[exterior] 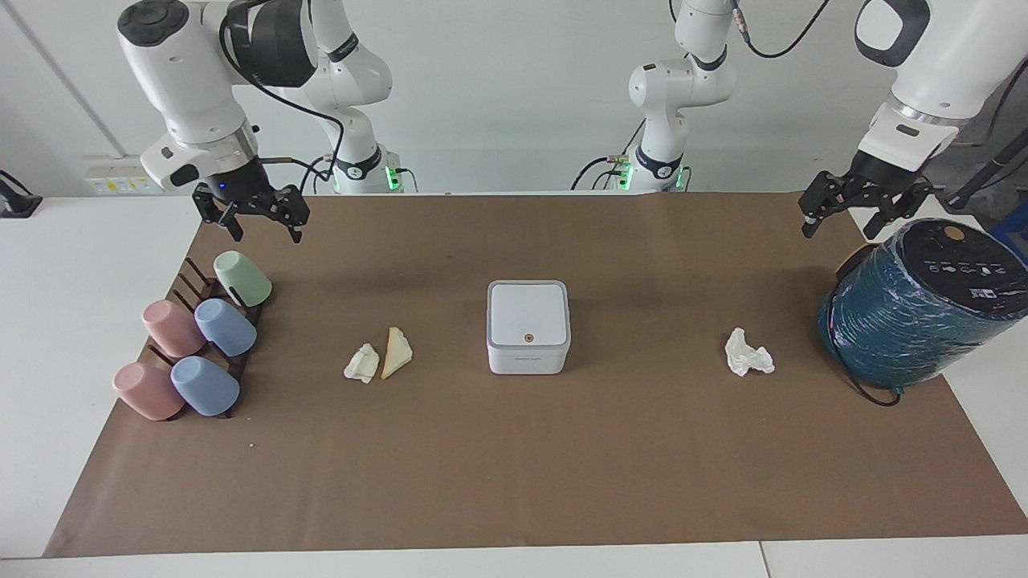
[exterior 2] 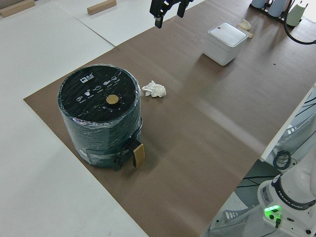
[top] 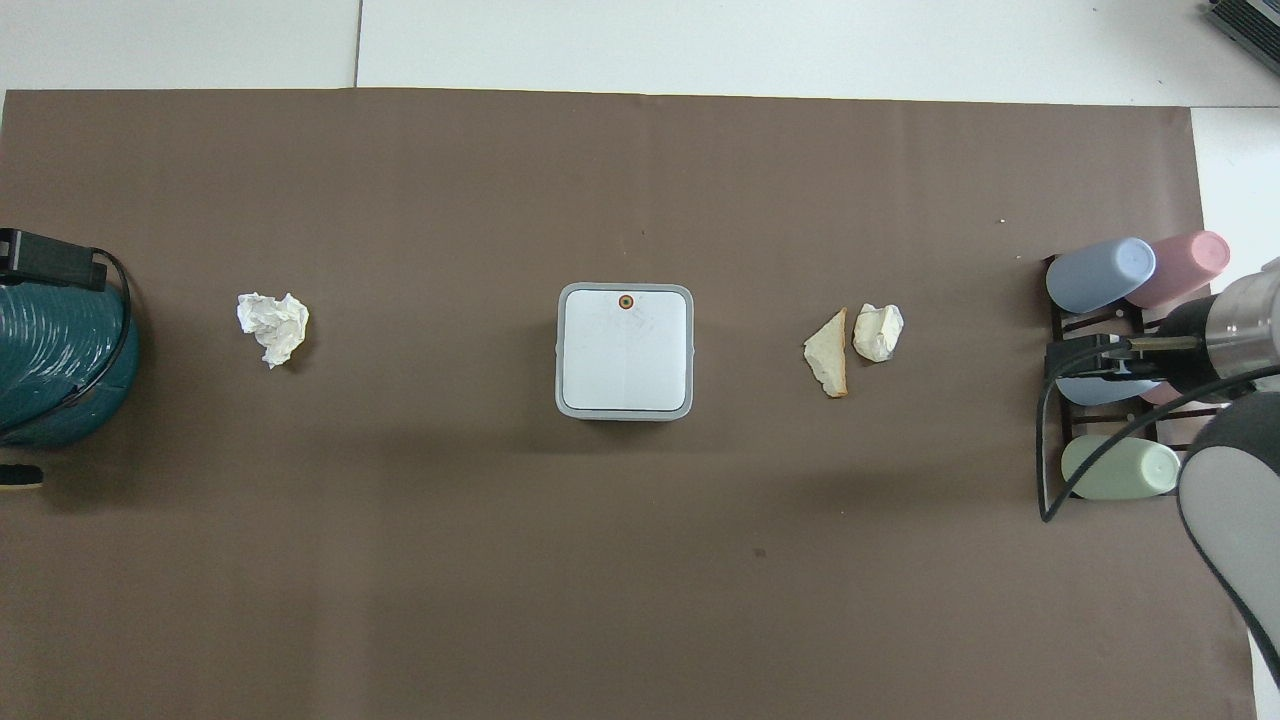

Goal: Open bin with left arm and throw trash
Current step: 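Reach the right gripper to the crumpled white paper beside the tan wrapper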

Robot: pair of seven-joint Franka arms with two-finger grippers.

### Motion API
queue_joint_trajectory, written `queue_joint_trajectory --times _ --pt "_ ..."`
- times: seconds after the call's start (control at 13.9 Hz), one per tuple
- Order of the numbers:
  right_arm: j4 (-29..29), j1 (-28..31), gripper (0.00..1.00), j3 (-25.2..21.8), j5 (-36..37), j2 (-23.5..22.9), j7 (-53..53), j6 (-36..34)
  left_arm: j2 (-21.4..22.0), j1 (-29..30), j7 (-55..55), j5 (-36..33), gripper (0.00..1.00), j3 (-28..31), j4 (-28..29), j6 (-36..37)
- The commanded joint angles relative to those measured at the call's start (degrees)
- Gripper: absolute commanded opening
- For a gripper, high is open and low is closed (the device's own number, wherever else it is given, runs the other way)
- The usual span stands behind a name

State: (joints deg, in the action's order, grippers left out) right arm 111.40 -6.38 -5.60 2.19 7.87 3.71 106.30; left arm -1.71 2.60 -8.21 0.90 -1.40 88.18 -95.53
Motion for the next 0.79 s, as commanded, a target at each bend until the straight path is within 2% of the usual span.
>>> queue_joint_trajectory --times 0.0,0.36,0.72 --pt "3.65 -1.26 1.00 0.16 0.27 -1.87 0.95 6.70 0.92 0.21 -0.23 -0.10 1.00 -0.10 1.03 0.34" --pt "3.74 -2.41 1.00 0.16 -0.42 -9.44 1.04 17.07 0.92 0.21 -0.31 -0.10 1.00 -0.10 1.03 0.34" --pt "3.74 -2.85 1.00 0.24 -3.51 -19.02 1.12 28.16 0.92 0.21 -0.23 -0.10 1.00 -0.10 1.03 0.34"
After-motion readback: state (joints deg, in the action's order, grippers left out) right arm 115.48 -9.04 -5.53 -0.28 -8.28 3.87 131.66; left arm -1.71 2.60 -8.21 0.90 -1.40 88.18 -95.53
